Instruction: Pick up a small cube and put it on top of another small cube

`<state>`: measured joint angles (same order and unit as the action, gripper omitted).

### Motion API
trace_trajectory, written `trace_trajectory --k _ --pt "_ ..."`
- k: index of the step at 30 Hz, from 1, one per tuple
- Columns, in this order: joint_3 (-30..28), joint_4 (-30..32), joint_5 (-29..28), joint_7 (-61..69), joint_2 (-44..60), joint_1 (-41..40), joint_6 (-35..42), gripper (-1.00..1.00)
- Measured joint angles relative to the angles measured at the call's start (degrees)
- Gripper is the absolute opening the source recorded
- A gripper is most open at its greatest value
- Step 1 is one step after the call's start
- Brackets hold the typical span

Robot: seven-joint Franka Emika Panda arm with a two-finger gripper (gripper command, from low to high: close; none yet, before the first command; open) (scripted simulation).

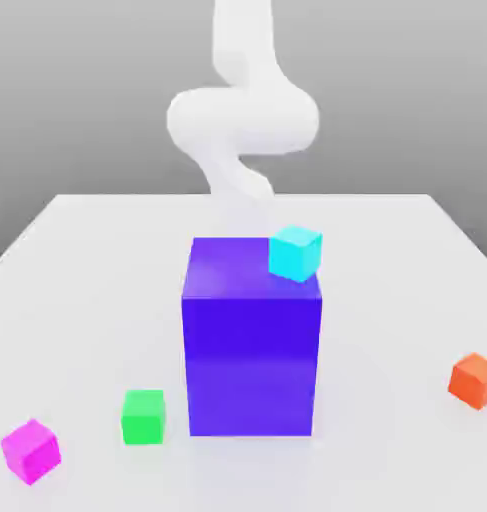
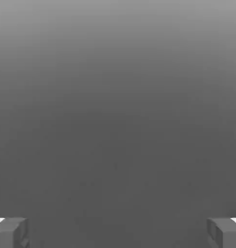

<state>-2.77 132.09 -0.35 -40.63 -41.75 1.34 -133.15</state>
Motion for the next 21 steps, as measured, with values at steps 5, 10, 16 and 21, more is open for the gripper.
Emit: trace_trajectory --k 5,10,16,21 --pt "-6.1 0.6 -0.1 11.1 8.2 2.7 -2.8 0.0" --pt "-12.2 1.3 0.9 22.7 16.1 4.9 -5.7 0.0" --pt "-18.9 2.1 4.1 38.1 25.8 6.7 -9.0 0.0" --pt "-23.3 2.7 8.5 52.0 34.4 7.0 -11.6 0.0"
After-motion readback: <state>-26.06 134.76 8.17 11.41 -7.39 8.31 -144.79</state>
